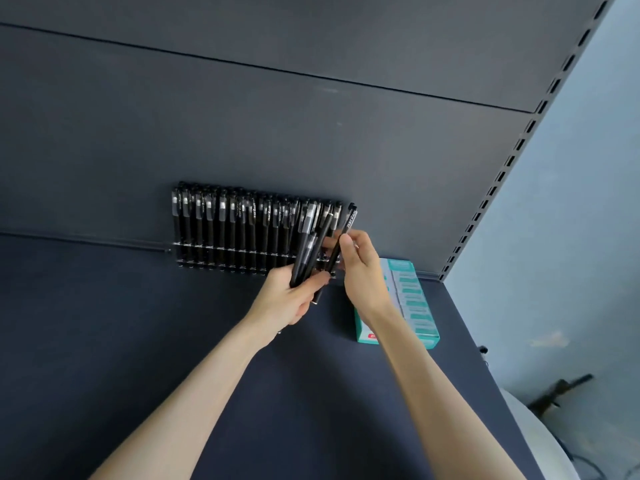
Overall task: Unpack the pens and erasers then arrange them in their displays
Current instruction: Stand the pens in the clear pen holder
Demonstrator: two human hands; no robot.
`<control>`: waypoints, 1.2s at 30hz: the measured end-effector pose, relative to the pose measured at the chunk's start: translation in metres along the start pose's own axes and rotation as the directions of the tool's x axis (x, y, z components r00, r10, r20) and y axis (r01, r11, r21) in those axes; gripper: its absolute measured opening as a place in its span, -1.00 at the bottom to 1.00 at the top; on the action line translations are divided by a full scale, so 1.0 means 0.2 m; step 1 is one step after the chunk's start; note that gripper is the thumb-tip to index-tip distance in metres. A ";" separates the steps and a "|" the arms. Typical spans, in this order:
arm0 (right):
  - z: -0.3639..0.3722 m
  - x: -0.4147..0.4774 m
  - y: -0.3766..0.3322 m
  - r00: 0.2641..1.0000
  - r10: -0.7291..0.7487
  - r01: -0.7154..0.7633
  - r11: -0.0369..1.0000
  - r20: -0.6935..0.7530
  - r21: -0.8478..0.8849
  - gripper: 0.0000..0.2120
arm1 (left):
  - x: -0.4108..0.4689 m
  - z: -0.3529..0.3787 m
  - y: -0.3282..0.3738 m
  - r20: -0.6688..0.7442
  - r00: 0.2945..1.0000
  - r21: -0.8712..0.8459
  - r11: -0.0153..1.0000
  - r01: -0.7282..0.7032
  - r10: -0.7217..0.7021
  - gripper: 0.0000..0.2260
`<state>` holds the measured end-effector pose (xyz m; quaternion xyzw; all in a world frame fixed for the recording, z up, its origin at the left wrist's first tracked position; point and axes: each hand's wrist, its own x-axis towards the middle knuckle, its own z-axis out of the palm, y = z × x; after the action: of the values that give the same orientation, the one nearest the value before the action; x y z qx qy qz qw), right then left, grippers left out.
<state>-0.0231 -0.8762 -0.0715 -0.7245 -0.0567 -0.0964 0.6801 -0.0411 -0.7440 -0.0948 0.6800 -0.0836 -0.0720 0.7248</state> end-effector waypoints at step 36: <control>0.11 0.22 0.01 0.876 -0.478 0.366 0.744 -0.062 -0.559 -0.76 | 0.04 -0.14 -0.09 -0.188 0.973 -0.028 0.990 -0.139 0.131 -0.81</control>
<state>0.0220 -0.8560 -0.0655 -0.8378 -0.1220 -0.3329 0.4151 -0.0275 -0.7200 -0.1149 0.6615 -0.0603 0.0396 0.7465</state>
